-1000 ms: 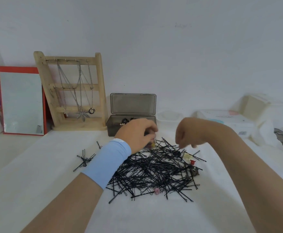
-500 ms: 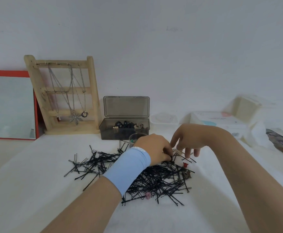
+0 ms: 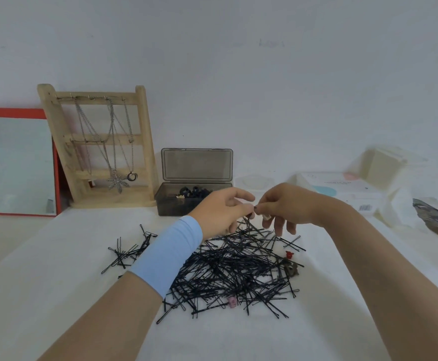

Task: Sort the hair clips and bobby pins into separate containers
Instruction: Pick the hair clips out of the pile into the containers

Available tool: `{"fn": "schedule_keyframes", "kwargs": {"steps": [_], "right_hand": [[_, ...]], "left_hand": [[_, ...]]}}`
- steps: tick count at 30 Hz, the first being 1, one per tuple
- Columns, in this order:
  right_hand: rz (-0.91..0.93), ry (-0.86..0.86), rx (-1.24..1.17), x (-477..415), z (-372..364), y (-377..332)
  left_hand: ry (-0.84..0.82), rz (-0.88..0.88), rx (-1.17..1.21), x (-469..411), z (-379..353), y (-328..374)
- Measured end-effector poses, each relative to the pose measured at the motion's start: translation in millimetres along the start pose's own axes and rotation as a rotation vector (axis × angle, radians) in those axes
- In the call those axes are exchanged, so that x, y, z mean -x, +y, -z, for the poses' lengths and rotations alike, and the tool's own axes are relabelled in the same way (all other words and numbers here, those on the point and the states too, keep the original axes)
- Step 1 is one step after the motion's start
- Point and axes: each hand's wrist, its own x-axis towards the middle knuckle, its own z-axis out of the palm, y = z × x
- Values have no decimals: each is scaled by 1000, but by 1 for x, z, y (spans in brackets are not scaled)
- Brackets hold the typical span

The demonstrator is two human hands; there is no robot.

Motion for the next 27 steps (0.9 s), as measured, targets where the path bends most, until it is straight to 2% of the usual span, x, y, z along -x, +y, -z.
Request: {"fn": "schedule_keyframes", "kwargs": {"steps": [3, 6, 10, 15, 18, 24, 27], "right_hand": [[79, 81, -39, 0, -1, -5], [112, 13, -141, 3, -6, -10], [134, -64, -277, 7, -7, -17], [113, -112, -143, 11, -6, -23], [109, -109, -104, 10, -8, -22], [89, -85, -1, 9, -5, -19], [100, -163, 43, 9, -6, -21]], "left_hand": [[41, 44, 95, 0, 10, -2], [26, 80, 217, 2, 18, -7], [16, 138, 212, 4, 23, -7], [-20, 161, 372, 4, 26, -4], [-36, 133, 377, 6, 28, -2], [51, 114, 387, 11, 42, 4], [66, 90, 358, 13, 49, 5]]}}
